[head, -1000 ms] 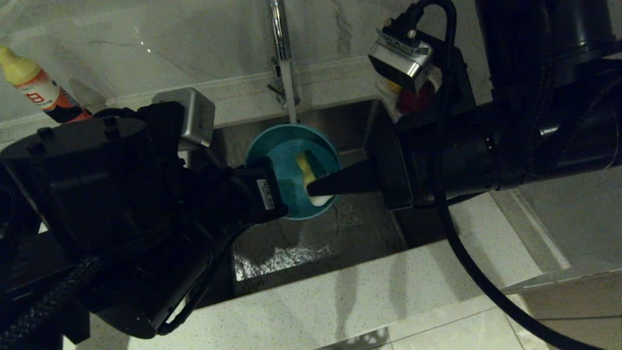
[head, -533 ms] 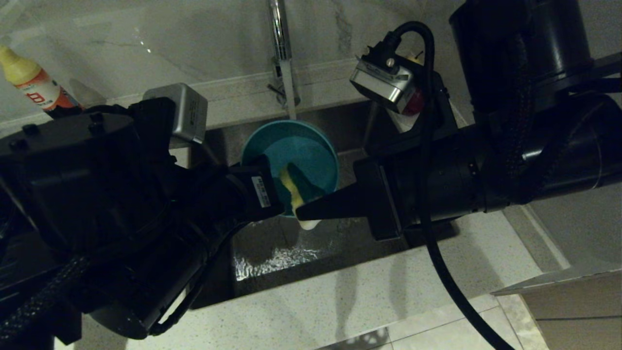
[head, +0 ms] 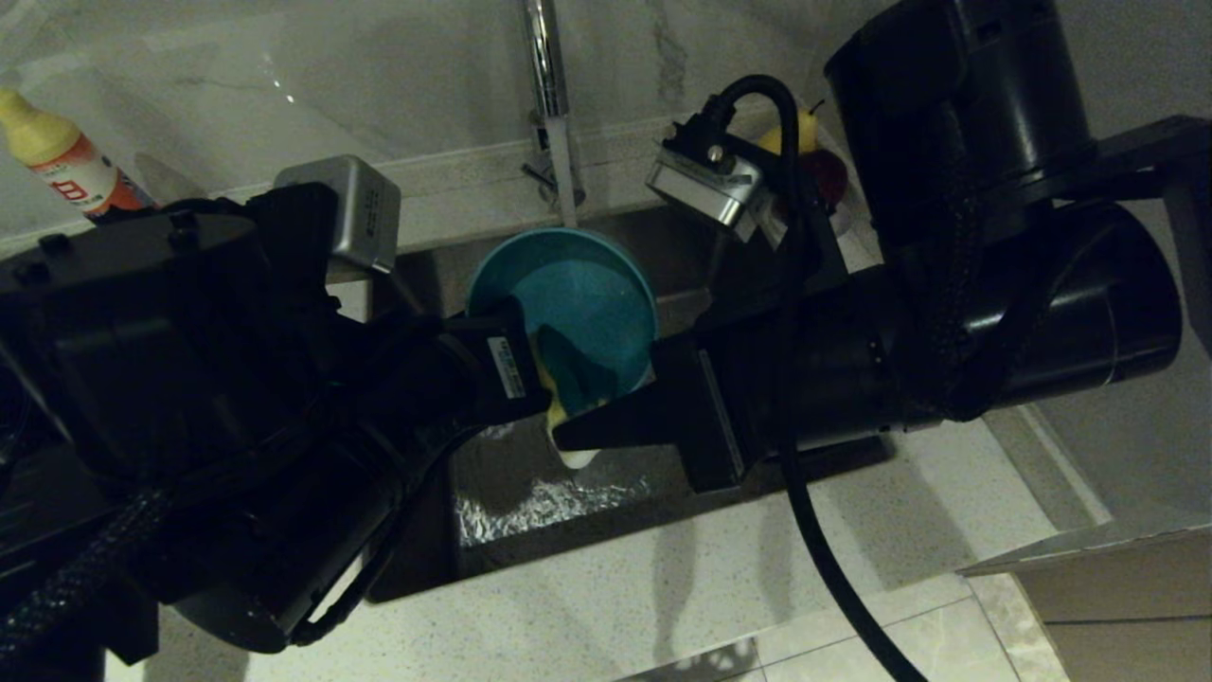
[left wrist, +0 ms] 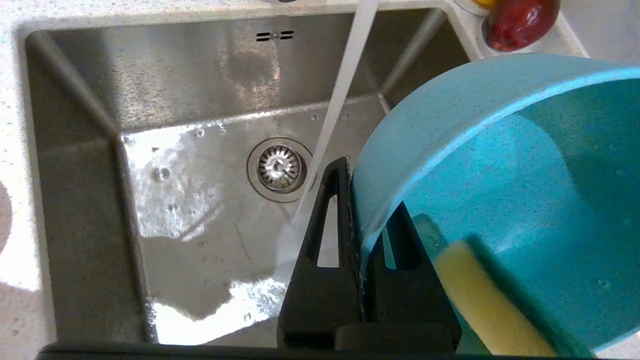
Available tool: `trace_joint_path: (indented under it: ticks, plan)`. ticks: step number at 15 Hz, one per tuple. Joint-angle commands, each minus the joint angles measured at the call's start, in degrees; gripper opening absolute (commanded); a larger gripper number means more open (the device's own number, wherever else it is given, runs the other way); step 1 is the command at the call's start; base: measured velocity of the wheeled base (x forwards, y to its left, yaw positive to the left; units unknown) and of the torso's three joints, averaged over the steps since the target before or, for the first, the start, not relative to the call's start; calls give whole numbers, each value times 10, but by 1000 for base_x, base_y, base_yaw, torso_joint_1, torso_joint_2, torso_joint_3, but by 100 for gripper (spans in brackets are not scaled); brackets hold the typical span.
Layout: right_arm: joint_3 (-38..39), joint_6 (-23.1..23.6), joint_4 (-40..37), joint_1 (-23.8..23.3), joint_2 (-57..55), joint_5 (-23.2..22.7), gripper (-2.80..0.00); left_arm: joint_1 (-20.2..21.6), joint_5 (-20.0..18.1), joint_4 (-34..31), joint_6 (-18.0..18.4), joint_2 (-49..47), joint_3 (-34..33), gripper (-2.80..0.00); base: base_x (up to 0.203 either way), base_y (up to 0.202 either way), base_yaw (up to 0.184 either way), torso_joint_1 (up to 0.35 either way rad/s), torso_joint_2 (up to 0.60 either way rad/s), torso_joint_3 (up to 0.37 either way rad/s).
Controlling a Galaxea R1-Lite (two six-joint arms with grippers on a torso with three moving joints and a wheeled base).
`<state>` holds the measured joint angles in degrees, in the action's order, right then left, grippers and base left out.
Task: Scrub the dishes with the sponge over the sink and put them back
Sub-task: Wipe the bowl
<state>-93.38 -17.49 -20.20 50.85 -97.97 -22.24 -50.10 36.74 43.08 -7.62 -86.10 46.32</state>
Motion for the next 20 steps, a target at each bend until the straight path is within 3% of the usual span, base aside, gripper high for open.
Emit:
trace_joint_path:
  ticks: [1, 8, 15, 18, 20]
  plan:
    - [-1, -1, -1, -23, 14, -1, -280, 4, 3, 2, -2, 1, -8, -280, 0, 0, 0, 0, 0, 0]
    - [-70, 1, -7, -44, 43, -2, -280, 27, 1, 0, -2, -7, -10, -280, 0, 0, 0, 0, 0, 0]
    - [-46, 2, -10, -43, 115, -3, -280, 67, -1, -10, -8, -43, -5, -280, 0, 0, 0, 0, 0, 0]
    - [-32, 2, -26, -47, 150, -2, -280, 80, -16, -91, -36, -50, 19, -280, 0, 0, 0, 0, 0, 0]
    - [0, 2, -25, -61, 172, -2, -280, 93, -56, -210, -79, -50, 59, -280, 0, 0, 0, 0, 0, 0]
